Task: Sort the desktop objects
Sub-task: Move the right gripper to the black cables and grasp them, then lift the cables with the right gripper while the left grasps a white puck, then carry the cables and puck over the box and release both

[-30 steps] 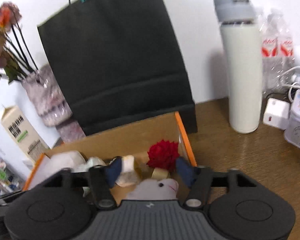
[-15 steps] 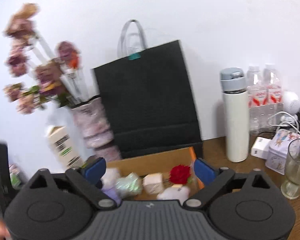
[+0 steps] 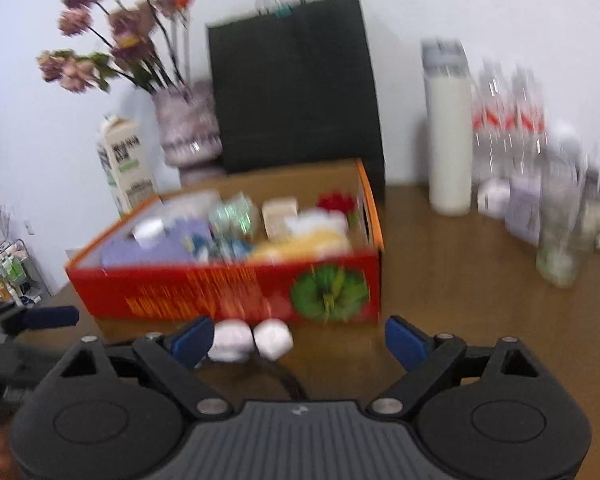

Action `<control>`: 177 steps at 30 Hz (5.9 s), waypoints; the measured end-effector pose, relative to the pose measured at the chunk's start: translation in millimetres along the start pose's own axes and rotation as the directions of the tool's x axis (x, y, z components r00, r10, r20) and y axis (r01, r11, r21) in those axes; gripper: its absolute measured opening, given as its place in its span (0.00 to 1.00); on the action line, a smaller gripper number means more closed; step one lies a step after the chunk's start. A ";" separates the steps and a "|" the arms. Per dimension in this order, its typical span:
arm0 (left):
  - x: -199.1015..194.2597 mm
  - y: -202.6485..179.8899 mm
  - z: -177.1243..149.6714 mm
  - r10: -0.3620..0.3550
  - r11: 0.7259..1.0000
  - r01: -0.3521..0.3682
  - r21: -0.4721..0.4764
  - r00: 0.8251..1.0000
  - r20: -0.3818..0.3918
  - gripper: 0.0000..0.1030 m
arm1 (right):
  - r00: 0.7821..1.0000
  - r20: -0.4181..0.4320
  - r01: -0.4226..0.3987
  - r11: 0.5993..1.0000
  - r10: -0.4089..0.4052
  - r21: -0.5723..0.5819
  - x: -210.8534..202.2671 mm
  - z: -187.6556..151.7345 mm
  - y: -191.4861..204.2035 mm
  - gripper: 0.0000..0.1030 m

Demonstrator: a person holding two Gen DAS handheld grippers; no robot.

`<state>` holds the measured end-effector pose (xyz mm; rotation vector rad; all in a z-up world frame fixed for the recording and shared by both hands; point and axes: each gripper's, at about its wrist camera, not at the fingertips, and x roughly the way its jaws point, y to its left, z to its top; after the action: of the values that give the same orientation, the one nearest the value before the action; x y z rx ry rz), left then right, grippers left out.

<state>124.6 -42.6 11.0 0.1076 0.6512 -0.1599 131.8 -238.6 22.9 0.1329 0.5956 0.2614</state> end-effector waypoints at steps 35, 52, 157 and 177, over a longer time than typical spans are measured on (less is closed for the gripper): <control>1.3 17.3 -6.8 0.024 0.984 -0.016 -0.178 0.999 0.042 1.00 | 0.999 0.045 -0.010 0.975 0.021 -0.222 -28.3 -11.1 31.9 0.06; 23.3 -24.2 17.0 -0.001 0.997 0.004 -0.074 0.999 0.046 0.85 | 0.999 0.036 0.020 0.999 -0.022 0.049 -18.0 7.9 -50.3 0.06; -24.8 80.0 128.5 0.014 0.980 0.012 -0.198 0.992 0.129 0.29 | 0.982 0.170 -0.065 0.995 0.077 -0.079 -48.4 65.3 13.3 0.02; 115.9 49.2 150.1 -0.092 0.980 0.078 -0.184 0.993 -0.070 0.40 | 0.989 -0.123 0.090 0.991 -0.077 0.097 158.6 133.4 29.9 0.03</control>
<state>313.5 -30.0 61.3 -0.0895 0.7456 -0.1793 328.0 -171.9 53.3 0.1917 0.7319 0.1582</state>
